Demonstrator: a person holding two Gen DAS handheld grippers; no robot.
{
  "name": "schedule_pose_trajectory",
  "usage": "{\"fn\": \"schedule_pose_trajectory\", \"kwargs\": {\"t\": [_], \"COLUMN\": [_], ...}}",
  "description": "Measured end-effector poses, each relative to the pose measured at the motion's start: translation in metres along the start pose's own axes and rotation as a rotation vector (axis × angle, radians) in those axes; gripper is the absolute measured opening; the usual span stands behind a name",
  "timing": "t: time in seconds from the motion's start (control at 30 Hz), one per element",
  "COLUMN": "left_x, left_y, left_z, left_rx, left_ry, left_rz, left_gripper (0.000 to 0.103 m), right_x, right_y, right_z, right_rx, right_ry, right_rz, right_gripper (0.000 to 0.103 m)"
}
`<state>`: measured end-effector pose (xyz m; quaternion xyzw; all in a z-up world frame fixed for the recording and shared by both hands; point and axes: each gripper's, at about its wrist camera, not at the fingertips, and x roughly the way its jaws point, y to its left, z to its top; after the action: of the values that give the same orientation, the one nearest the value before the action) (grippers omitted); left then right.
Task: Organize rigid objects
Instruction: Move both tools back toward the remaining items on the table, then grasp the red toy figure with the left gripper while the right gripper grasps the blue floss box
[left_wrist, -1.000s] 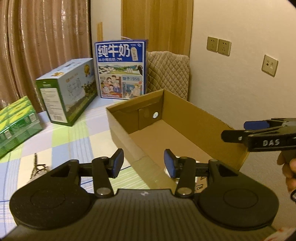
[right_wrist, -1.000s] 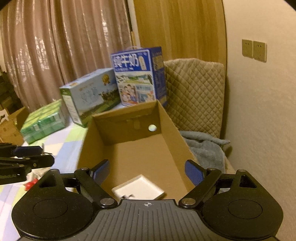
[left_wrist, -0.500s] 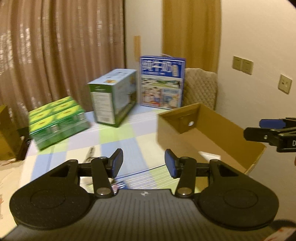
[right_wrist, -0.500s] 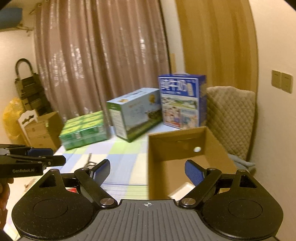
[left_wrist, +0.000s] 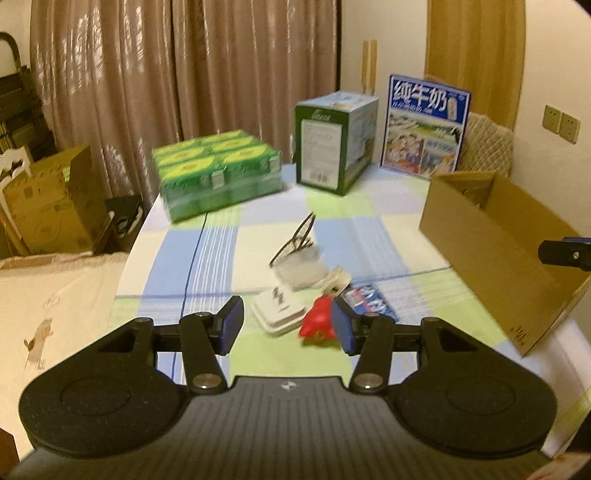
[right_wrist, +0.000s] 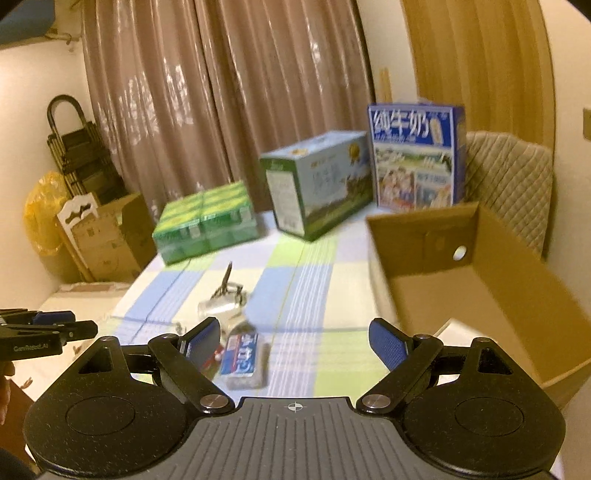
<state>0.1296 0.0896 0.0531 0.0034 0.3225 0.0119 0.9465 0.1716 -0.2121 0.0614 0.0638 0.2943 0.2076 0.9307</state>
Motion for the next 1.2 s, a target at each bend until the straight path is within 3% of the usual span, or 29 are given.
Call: {"fn": "schedule_pose_trajectory", "kwargs": {"t": [0.37,0.97,1.2], "left_x": [0.067,0.127,0.135], "left_y": [0.008,0.013,0.013], "left_z": [-0.030,-0.017,-0.020], "left_rx": [-0.006,0.022,0.034], "left_ry": [0.075,0.151,0.179], "left_rz": [-0.034,-0.081,-0.102], "left_gripper": [0.047,0.047,0.047], "right_x": [0.087,0.197,0.221], "right_y": [0.021,0.043,0.048], "right_z": [-0.035,-0.048,-0.053], "right_rx": [-0.033,-0.112,-0.130], "right_ry": [0.127,0.288,0.338], "right_rz": [0.031,0.080,0.093], "right_gripper": [0.085,0.075,0.059]}}
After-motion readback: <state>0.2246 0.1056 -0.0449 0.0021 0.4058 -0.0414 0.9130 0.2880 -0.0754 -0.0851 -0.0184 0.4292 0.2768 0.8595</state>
